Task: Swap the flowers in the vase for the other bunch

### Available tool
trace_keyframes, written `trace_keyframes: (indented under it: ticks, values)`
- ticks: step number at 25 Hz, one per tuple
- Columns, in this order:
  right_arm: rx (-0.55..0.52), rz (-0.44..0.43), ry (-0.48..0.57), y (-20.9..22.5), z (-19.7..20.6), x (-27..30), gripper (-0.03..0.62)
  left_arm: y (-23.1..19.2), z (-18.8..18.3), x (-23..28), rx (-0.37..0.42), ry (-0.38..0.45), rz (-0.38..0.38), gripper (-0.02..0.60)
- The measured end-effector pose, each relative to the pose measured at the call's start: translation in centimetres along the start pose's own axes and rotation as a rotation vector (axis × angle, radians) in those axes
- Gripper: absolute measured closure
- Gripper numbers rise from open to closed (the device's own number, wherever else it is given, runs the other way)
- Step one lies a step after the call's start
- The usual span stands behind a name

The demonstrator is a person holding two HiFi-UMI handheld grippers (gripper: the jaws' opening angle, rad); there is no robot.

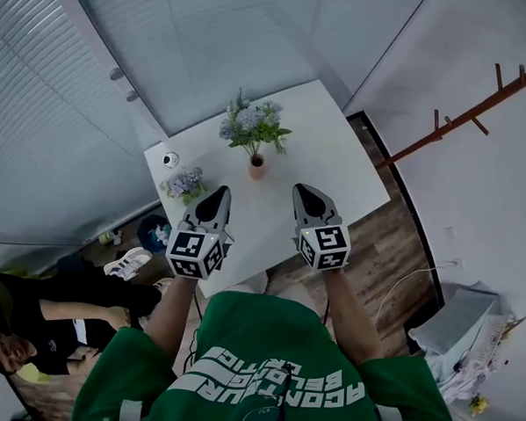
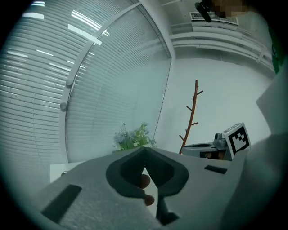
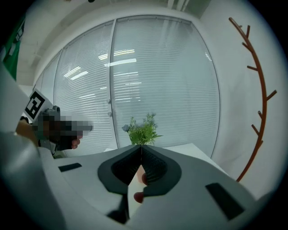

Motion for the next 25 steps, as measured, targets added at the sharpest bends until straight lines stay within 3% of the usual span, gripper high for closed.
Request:
trace_keyframes:
  ticks: [11, 18, 25]
  values:
    - [-0.029, -0.122, -0.101, -1.3, 2.9, 9.0, 0.578, -4.0, 1.9, 3.1, -0.045, -0.033, -0.040, 0.574]
    - [-0.036, -0.170, -0.164, -0.7, 4.4, 13.2, 0.575, -4.7, 2.6, 5.3, -0.023, -0.058, -0.034, 0.574]
    - [-0.053, -0.209, -0.235, 0.2, 6.3, 17.1, 0.466, -4.8, 3.5, 7.0, -0.015, -0.094, -0.026, 0.574]
Point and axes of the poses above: the fingertips, and each gripper's own axes: x forward along the fingers, y to its right, z out of its underside, the point moved 4 cm from there along -x, backward along the fingers, and after that the axes turned 5 degrees about x, right-handed, at the moved point
